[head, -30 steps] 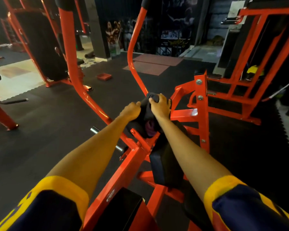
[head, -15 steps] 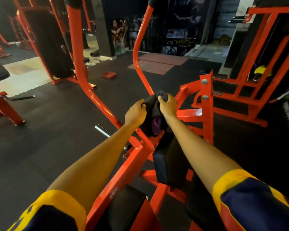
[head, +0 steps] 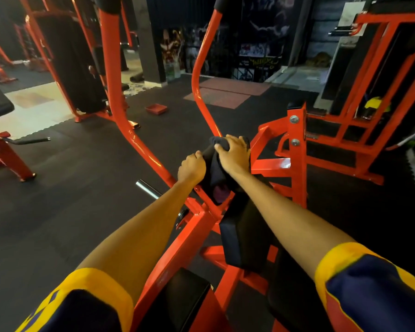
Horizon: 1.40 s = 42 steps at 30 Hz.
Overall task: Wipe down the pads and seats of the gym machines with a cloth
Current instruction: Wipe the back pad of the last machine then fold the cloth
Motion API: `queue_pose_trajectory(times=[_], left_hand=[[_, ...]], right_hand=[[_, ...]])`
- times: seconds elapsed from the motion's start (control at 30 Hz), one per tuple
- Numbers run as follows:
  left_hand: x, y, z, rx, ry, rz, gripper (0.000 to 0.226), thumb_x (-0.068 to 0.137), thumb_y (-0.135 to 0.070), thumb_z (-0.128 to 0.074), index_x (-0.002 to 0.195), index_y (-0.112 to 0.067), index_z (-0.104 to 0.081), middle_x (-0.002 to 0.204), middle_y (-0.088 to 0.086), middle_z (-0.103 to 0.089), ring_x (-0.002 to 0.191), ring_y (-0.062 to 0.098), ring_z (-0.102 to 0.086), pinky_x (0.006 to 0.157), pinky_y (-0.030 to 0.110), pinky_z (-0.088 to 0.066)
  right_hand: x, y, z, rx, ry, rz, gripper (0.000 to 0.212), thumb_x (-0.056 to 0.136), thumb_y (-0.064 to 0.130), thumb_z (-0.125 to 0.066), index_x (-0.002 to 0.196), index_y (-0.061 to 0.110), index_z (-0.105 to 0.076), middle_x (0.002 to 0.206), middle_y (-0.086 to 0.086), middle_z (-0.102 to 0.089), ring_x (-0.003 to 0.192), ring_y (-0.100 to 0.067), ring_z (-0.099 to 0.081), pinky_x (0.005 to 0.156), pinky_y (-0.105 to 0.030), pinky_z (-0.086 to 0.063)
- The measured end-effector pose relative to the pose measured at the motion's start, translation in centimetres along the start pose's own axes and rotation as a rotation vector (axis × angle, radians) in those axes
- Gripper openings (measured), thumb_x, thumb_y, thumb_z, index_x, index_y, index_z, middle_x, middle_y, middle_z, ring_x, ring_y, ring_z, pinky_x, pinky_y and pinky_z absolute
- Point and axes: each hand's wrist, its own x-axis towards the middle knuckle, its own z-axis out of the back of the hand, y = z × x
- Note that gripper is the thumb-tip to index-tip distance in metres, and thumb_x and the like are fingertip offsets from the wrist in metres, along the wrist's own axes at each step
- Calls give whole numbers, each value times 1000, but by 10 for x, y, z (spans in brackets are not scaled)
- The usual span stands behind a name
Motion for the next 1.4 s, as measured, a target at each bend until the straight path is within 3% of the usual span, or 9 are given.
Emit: queue_pose_trajectory(times=[0.2, 0.4, 0.5, 0.7, 0.8, 0.97, 1.17, 1.27, 1.4], left_hand=[[-4, -3, 1, -49, 4, 16, 48, 109, -28, -23, 145, -9, -49, 147, 22, -49, 136, 42, -44, 112, 46, -34], [-1, -2, -1, -58, 5, 47, 50, 109, -32, -21, 146, -10, -48, 146, 23, -49, 135, 42, -44, 111, 46, -33], [0, -3, 0, 4, -1, 19, 48, 108, -30, -24, 143, -10, -50, 146, 22, -50, 134, 42, -45, 109, 45, -34], [-26, -7, -21, 0, -180, -379, 36, 101, -10, -41, 134, -3, -54, 136, 15, -60, 128, 32, -52, 106, 36, -35], [-21, -2, -14, -199, -145, -224, 49, 99, -9, -39, 148, -13, -44, 149, 7, -51, 137, 24, -46, 111, 32, -33], [-2, 9, -5, -311, -28, 125, 54, 106, -42, -31, 141, -7, -51, 142, 19, -54, 131, 36, -51, 110, 45, -39], [-16, 3, -16, -196, -153, -63, 38, 106, -25, -34, 133, -15, -59, 138, 11, -60, 129, 32, -53, 106, 39, -39], [-23, 3, -21, -164, -226, -226, 41, 102, -14, -38, 137, -19, -59, 141, 2, -59, 130, 22, -53, 109, 33, -39], [-17, 6, -12, -228, -143, -161, 44, 103, -15, -39, 144, -22, -52, 137, -3, -58, 99, 4, -57, 82, 18, -39]], right_hand=[[-6, -22, 8, -95, 100, 398, 54, 89, 50, -53, 129, 16, -67, 137, -2, -64, 141, -24, -47, 123, -50, -20], [45, -14, 7, -72, 86, -6, 49, 96, 39, -60, 135, 10, -63, 143, -11, -60, 138, -32, -48, 118, -45, -31], [17, 0, -6, -134, 19, 104, 44, 92, 43, -53, 119, 13, -72, 132, -8, -66, 137, -29, -49, 118, -52, -27], [0, -8, -1, -55, -25, 128, 56, 89, 55, -43, 119, 18, -71, 132, -3, -67, 135, -24, -50, 119, -49, -27], [29, -19, 4, -39, -24, 33, 57, 87, 55, -44, 117, 15, -71, 129, -8, -67, 128, -31, -55, 113, -50, -36], [25, -10, 0, -13, -46, -52, 43, 91, 47, -57, 116, 14, -70, 133, -7, -65, 136, -32, -49, 114, -53, -35], [-55, -14, -12, 41, -61, 256, 45, 95, 42, -57, 134, 21, -63, 149, 3, -55, 150, -21, -31, 124, -49, -10], [-23, -35, -7, 100, -44, 124, 56, 95, 45, -55, 138, 10, -60, 148, -8, -55, 147, -28, -37, 124, -48, -18], [36, -43, 4, 253, -11, -160, 51, 95, 42, -59, 125, 2, -66, 132, -20, -63, 129, -39, -55, 111, -45, -40]])
